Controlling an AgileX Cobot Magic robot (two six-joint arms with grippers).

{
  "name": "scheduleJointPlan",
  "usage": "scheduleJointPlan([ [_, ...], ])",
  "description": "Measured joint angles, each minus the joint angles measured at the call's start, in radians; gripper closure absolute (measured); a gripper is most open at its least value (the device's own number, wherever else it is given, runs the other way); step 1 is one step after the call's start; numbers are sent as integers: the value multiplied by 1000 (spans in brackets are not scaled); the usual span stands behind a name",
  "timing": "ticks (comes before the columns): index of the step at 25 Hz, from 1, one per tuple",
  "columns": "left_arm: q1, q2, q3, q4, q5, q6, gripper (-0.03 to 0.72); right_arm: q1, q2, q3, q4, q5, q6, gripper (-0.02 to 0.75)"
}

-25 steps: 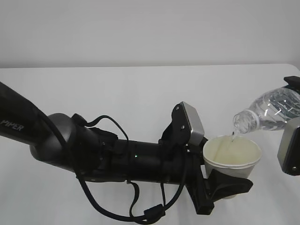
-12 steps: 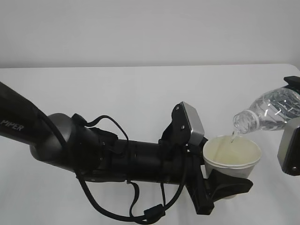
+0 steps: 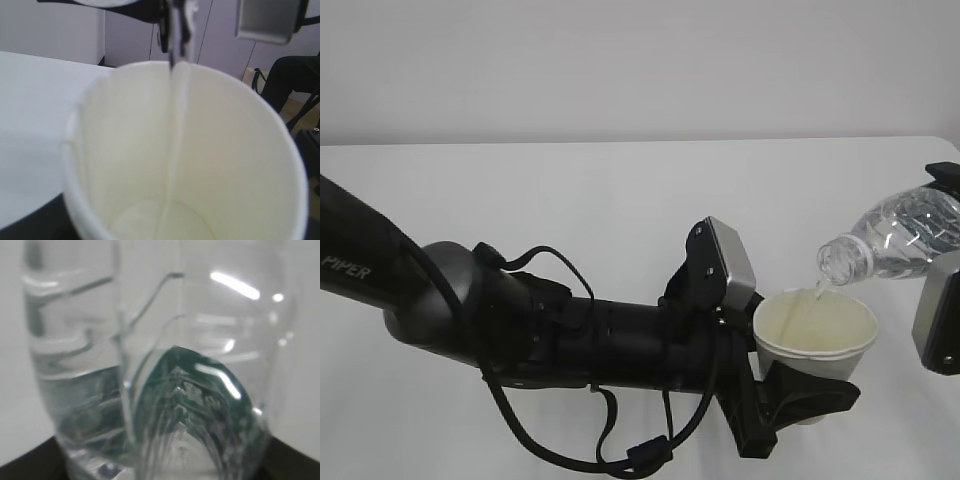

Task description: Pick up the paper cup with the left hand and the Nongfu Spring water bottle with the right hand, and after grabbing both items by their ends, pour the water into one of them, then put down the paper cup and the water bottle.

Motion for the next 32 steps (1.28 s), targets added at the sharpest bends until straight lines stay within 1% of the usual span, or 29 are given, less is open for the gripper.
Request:
scheduleJointPlan([
  [32,0,0,0,4,0,0,234,0,0,0,0,-3,-14,284],
])
